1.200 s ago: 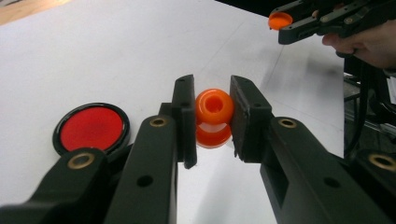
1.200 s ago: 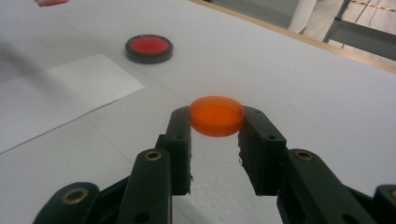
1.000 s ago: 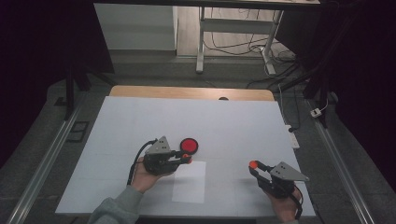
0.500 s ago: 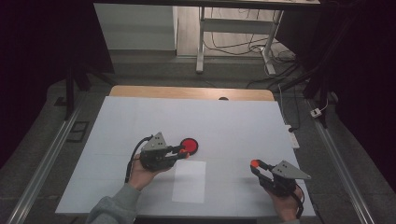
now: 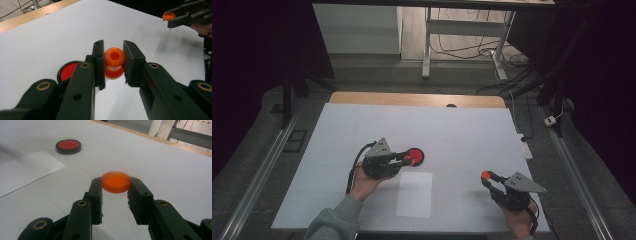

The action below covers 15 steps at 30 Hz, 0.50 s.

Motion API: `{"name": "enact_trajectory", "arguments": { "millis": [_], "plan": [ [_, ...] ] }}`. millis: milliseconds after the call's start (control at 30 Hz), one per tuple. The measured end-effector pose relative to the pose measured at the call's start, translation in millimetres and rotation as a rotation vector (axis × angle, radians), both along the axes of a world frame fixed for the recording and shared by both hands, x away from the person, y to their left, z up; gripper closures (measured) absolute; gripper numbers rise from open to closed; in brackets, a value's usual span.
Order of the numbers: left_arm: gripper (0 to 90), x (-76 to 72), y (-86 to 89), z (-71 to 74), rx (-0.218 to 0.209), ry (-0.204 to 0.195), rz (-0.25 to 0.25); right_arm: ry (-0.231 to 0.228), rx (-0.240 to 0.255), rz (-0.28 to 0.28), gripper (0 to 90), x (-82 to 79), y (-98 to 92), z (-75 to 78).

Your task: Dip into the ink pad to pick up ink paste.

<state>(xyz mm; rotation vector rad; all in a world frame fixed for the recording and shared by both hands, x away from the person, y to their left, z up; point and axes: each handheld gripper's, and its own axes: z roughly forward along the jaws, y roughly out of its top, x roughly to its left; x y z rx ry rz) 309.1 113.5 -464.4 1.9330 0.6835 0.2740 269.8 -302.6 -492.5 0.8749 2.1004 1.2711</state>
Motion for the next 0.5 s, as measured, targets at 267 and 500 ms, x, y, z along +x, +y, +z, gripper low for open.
{"name": "enact_trajectory", "arguments": {
  "millis": [267, 500],
  "plan": [
    [72.4, 4.2, -2.1, -4.0, 0.011, 0.019, 0.018, -0.003, -0.004, 0.000, 64.5, 0.8, 0.7, 0.3],
    [72.3, 12.0, -9.7, -10.0, 0.037, 0.025, 0.022, -0.010, -0.001, -0.012, 64.5, 1.3, -1.9, 1.3]
  ]
}}
